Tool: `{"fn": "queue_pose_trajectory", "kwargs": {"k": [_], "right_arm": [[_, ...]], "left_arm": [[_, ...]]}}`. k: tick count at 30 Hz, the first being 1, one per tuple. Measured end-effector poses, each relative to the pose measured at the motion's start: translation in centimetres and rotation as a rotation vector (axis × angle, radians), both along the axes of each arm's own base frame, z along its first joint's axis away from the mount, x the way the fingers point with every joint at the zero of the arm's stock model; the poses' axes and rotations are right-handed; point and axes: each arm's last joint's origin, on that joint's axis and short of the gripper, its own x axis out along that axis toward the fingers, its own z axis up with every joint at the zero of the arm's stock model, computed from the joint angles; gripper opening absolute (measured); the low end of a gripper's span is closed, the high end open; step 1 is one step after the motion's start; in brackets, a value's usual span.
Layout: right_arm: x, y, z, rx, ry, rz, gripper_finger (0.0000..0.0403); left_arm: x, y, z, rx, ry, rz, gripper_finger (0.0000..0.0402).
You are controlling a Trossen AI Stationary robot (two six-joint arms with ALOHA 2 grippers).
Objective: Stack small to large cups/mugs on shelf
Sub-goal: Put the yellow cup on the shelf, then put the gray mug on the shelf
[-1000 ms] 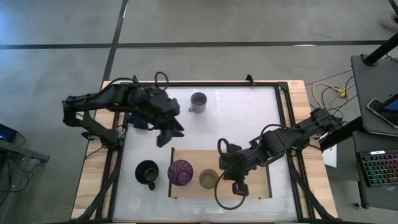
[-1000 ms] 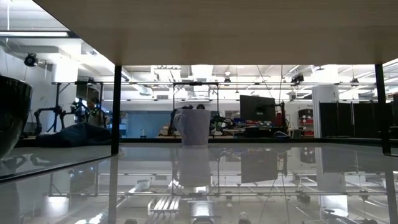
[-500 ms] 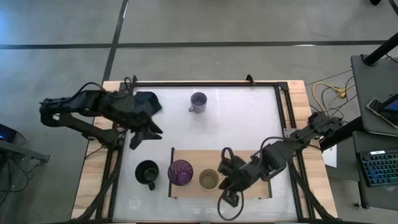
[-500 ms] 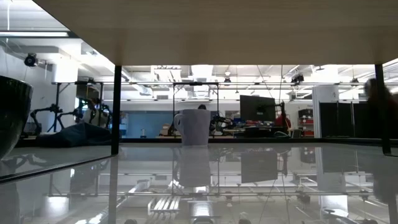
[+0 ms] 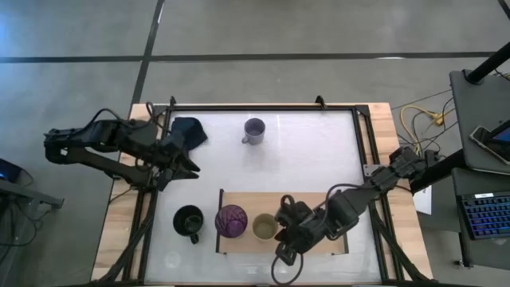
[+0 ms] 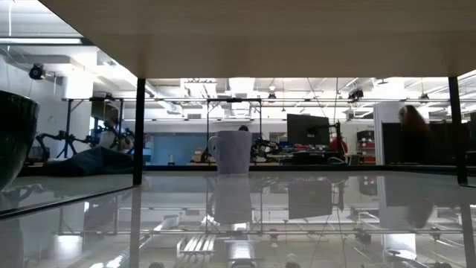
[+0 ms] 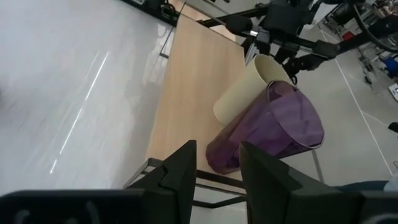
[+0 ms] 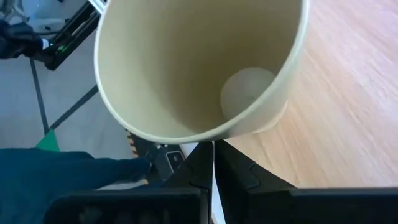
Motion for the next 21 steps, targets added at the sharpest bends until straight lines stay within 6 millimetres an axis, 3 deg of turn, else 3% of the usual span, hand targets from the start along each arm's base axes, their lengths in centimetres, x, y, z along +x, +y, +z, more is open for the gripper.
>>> {"fn": "queue_pose_trajectory", "kwargs": {"k": [12, 21], "right_arm": [[0.0, -0.7, 0.0, -0.036, 0.009, -0.009, 0.0008], [-3.9, -4.2, 2.2, -0.226, 0.081, -0.247, 0.0027]], "left_arm": [[-0.1, 0.0, -0.5, 0.026, 0.008, -0.013, 0.0107], [-0.4, 0.1, -0.4, 0.049, -0.004, -0.016, 0.0107]]}}
